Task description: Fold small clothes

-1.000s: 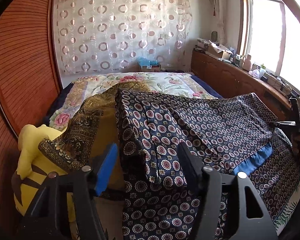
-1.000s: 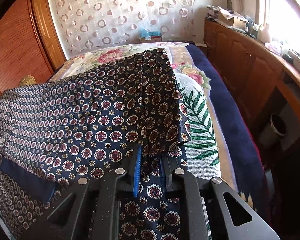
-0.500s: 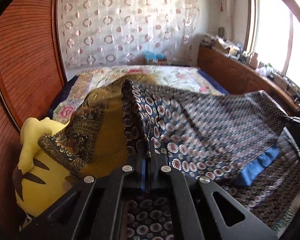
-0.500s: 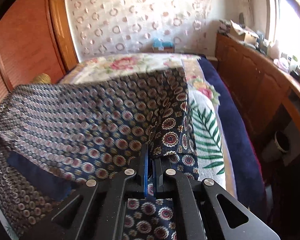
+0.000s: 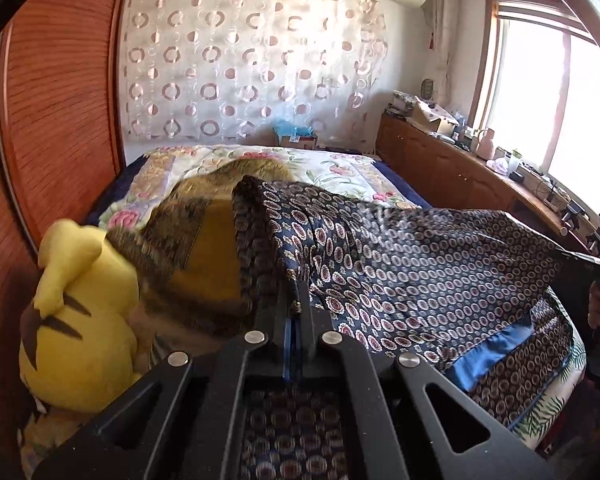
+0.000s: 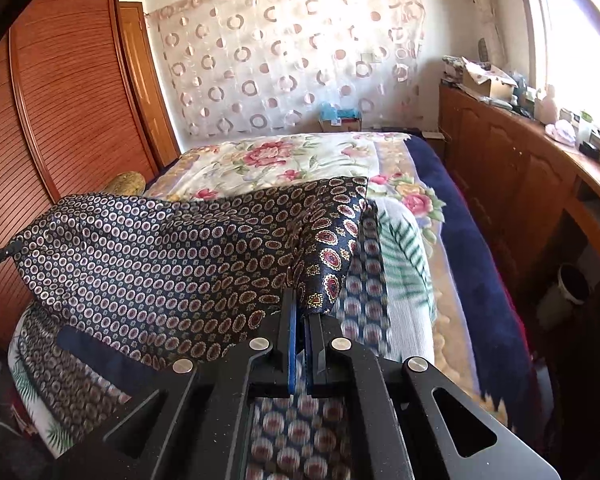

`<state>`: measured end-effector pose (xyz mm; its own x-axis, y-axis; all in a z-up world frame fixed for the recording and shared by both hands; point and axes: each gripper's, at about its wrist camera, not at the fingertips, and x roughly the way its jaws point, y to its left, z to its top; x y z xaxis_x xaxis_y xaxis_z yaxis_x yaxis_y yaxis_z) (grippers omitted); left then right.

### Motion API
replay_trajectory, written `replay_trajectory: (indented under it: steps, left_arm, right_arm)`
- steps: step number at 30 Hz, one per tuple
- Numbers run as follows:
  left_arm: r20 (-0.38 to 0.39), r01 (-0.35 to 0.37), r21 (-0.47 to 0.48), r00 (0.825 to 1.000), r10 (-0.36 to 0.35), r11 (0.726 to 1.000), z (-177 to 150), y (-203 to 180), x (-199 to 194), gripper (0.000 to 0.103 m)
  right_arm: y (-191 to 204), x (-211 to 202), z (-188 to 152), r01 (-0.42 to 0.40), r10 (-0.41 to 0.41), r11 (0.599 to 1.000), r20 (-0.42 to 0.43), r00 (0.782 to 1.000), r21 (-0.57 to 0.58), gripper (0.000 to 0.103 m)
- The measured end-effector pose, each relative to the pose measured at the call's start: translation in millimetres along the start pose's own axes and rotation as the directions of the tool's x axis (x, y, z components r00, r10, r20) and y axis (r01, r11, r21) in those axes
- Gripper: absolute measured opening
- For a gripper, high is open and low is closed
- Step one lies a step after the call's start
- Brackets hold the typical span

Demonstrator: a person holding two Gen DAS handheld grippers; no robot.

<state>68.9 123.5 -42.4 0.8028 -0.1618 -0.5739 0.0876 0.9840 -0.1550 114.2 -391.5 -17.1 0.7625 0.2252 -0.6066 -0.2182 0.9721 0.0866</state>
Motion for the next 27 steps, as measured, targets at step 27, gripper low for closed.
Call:
replay_trajectory:
  steps: [27]
  left_arm:
    - [-0.107,-0.054,-0.012,0.993,0.053,0.998,-41,23,12,0.002]
  right_arm:
    - [7,-32,-26,0.048,-0.053,0.998,-0.171,0.984,-0.033,0.003]
